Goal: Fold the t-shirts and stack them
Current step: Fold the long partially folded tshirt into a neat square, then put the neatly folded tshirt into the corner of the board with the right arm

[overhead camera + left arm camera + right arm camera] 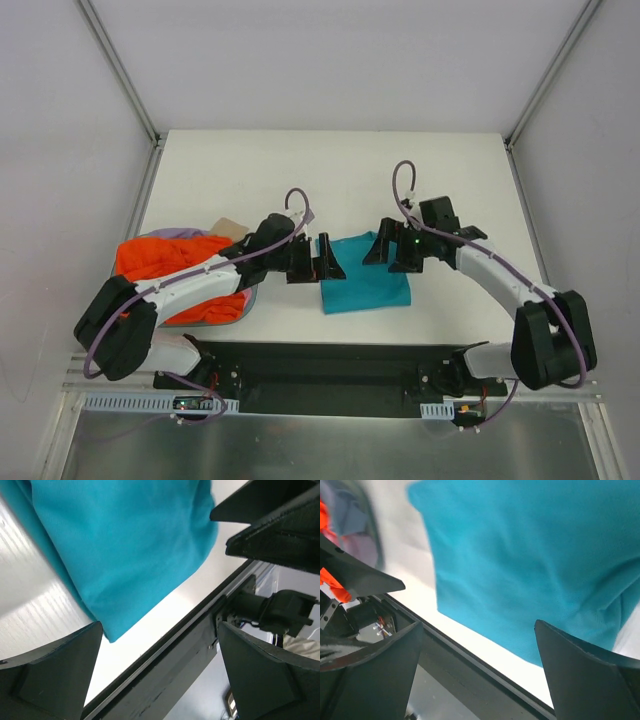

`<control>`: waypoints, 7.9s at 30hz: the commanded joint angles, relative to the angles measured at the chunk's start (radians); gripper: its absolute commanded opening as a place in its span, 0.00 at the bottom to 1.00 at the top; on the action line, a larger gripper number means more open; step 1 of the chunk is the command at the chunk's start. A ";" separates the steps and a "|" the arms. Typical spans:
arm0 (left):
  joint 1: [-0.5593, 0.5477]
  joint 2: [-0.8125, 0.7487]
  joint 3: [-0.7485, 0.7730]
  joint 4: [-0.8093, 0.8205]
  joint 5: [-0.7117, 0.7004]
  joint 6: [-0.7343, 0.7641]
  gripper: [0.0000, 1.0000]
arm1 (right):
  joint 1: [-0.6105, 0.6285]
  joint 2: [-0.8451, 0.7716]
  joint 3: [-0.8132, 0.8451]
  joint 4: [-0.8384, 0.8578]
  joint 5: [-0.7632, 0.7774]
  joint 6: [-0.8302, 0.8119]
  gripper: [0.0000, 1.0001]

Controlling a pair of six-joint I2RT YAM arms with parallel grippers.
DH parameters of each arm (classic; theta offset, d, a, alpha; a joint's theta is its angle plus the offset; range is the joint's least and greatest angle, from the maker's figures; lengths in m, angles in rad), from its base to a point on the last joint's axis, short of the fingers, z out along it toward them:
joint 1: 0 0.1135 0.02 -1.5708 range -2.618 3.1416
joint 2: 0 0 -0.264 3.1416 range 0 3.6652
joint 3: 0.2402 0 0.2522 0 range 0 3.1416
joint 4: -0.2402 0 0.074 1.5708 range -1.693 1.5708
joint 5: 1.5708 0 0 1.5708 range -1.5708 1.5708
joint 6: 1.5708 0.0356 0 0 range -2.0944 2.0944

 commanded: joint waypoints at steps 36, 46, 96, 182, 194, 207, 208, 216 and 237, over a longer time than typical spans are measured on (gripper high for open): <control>0.153 0.516 0.458 -0.040 -0.014 0.073 0.99 | -0.084 0.412 0.399 0.001 0.123 0.006 0.98; 0.153 0.012 0.366 -0.134 -0.204 0.178 0.99 | -0.012 -0.162 0.321 -0.200 0.611 -0.136 0.97; 0.164 -0.437 0.008 -0.367 -0.580 0.186 0.99 | -0.041 0.291 0.241 -0.194 0.446 -0.057 0.01; 0.221 -0.319 0.120 -0.351 -0.451 0.263 0.99 | -0.677 0.963 1.490 -0.568 0.686 -0.325 0.97; 0.221 -0.443 0.097 -0.358 -0.442 0.246 0.99 | -0.645 0.569 1.213 -0.521 0.583 -0.305 0.97; 0.221 -0.471 0.027 -0.396 -0.406 0.195 1.00 | -0.294 0.018 0.449 -0.272 0.707 -0.215 0.97; 0.221 -0.474 0.021 -0.399 -0.408 0.188 0.99 | -0.274 -0.013 0.400 -0.240 0.715 -0.174 0.97; 0.221 -0.523 -0.022 -0.445 -0.451 0.183 0.99 | -0.153 -0.342 -0.117 0.017 0.672 -0.084 0.97; 0.221 -0.586 0.025 -0.592 -0.589 0.113 0.99 | -0.137 -0.685 -0.313 0.119 0.643 -0.043 0.97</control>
